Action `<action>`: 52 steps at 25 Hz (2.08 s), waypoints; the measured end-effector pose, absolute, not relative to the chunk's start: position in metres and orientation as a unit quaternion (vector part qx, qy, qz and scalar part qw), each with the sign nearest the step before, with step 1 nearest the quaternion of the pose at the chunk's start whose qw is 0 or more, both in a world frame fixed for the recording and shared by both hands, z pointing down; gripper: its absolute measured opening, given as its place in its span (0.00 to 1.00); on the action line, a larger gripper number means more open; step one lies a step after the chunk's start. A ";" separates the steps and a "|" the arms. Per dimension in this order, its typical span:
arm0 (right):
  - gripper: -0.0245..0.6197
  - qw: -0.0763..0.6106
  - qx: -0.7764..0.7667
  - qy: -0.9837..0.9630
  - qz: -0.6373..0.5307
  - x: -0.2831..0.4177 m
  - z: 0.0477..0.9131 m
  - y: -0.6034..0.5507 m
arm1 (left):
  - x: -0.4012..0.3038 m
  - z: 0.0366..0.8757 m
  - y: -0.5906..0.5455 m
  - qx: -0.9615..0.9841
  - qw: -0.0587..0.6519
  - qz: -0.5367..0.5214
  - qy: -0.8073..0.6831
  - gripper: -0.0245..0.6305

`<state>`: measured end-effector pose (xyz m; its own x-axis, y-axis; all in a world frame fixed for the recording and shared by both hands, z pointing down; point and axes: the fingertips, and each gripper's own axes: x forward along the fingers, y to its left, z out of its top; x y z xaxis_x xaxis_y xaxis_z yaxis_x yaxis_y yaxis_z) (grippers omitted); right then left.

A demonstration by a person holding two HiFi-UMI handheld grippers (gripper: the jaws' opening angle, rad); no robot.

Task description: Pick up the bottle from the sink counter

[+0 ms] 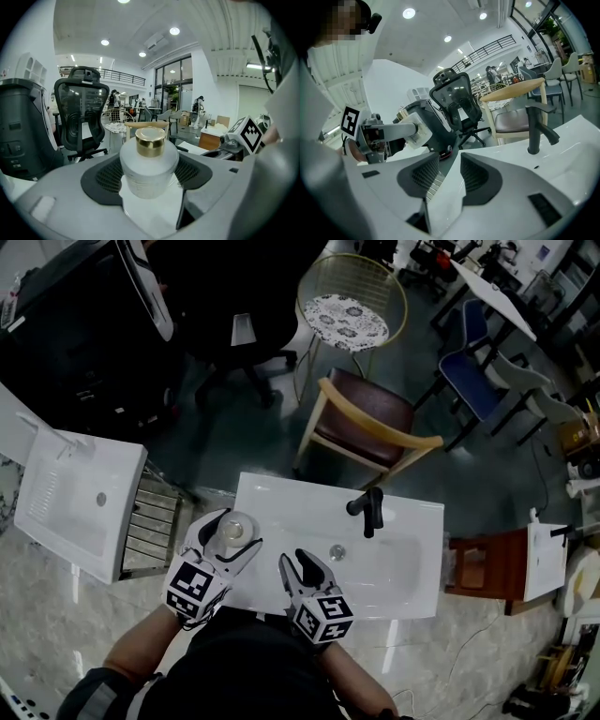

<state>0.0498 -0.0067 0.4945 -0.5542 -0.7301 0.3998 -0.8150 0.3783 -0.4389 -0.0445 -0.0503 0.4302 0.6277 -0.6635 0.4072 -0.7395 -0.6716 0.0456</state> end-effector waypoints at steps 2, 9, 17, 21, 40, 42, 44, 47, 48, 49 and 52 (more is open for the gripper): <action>0.26 0.065 0.469 -0.828 0.300 0.050 0.488 -0.007 | -0.043 0.425 -0.047 0.897 0.102 0.177 -0.392 0.55; 0.26 0.056 0.473 -0.832 0.285 0.051 0.473 -0.007 | -0.047 0.418 -0.035 0.899 0.093 0.176 -0.390 0.55; 0.23 0.033 0.484 -0.839 0.247 0.052 0.444 -0.015 | -0.049 0.404 -0.035 0.904 0.072 0.168 -0.387 0.55; 0.05 0.011 0.480 -0.844 0.237 0.049 0.431 -0.015 | -0.048 0.399 -0.033 0.906 0.066 0.165 -0.385 0.55; 0.05 0.019 0.484 -0.853 0.193 0.045 0.406 -0.032 | -0.052 0.392 -0.046 0.905 0.062 0.170 -0.386 0.55; 0.05 0.017 0.483 -0.854 0.190 0.043 0.407 -0.033 | -0.053 0.394 -0.048 0.904 0.064 0.172 -0.386 0.55; 0.05 0.017 0.482 -0.855 0.190 0.042 0.409 -0.035 | -0.053 0.398 -0.049 0.904 0.066 0.173 -0.385 0.55; 0.05 0.019 0.482 -0.855 0.190 0.042 0.411 -0.036 | -0.054 0.402 -0.050 0.903 0.071 0.176 -0.384 0.55; 0.05 0.020 0.483 -0.855 0.189 0.043 0.412 -0.036 | -0.054 0.404 -0.050 0.903 0.073 0.177 -0.384 0.55; 0.05 0.021 0.483 -0.855 0.189 0.043 0.412 -0.036 | -0.054 0.405 -0.051 0.903 0.074 0.178 -0.384 0.55; 0.05 0.021 0.482 -0.855 0.190 0.043 0.415 -0.036 | -0.054 0.407 -0.052 0.903 0.076 0.179 -0.384 0.55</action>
